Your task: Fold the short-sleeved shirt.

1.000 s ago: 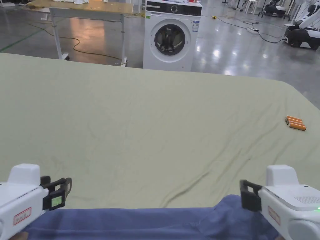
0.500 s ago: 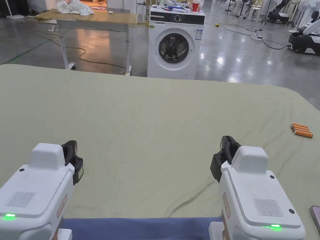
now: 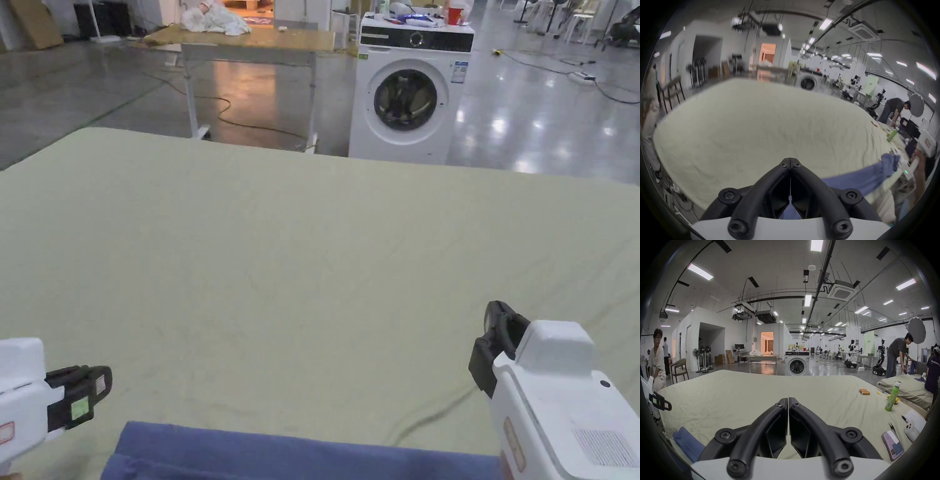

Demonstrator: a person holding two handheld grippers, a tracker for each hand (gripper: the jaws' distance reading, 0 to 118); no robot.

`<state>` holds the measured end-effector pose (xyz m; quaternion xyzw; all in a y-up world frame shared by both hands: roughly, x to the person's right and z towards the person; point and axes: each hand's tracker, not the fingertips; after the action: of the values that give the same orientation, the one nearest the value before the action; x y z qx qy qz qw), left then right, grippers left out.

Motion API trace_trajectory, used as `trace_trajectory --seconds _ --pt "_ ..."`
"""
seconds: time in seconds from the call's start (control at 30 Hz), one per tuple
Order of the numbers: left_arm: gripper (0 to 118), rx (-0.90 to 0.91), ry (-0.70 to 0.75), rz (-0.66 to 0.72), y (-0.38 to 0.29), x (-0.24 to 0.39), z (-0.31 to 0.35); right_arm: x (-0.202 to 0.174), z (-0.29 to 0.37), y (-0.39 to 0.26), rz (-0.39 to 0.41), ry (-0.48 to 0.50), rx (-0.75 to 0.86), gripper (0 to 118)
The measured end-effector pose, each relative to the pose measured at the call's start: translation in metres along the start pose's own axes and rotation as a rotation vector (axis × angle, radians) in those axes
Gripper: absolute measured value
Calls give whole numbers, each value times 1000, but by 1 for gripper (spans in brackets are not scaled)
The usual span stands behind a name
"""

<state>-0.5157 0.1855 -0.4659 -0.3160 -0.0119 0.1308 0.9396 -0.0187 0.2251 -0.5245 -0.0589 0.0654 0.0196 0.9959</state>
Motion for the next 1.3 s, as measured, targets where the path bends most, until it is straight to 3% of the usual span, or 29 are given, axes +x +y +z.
trace_trajectory --seconds 0.1,0.13,0.2,0.23,0.27,0.33,0.5,0.6,0.67,0.77,0.8,0.9,1.03,1.3 --pt "0 -109 -99 87 -14 -34 -11 -2 -2 -5 16 8 -28 0" --pt "5 -148 -148 153 -19 -41 -15 -3 -2 -7 12 13 -33 0" --pt "32 -194 -226 284 -28 -62 -26 -3 -3 -10 11 17 -46 0" --pt "58 -203 -243 316 -31 -70 -30 -3 -3 -11 13 20 -53 0" --pt "75 -208 -268 344 -34 -74 -32 -3 -3 -12 13 22 -60 0" --pt "89 -237 -326 392 -40 -81 -41 -2 -2 -14 17 22 -68 0" --pt "88 -363 -508 541 -59 -82 -69 2 -2 -18 29 17 -87 0" --pt "85 -344 -602 614 -64 -74 -77 4 -1 -20 26 12 -95 0" --pt "63 -357 -617 632 -66 -70 -85 5 0 -21 23 10 -100 0" --pt "42 -406 -545 576 -67 -57 -90 6 -1 -24 17 11 -108 0" --pt "24 -427 -499 527 -68 -49 -90 6 -1 -24 15 11 -111 0" --pt "11 -387 -510 533 -65 -46 -83 8 -1 -25 10 12 -117 0" --pt "8 -365 -457 422 -53 -39 -70 12 1 -25 9 11 -117 0" --pt "6 -289 -425 327 -6 -39 -37 21 2 -22 9 2 -115 0"
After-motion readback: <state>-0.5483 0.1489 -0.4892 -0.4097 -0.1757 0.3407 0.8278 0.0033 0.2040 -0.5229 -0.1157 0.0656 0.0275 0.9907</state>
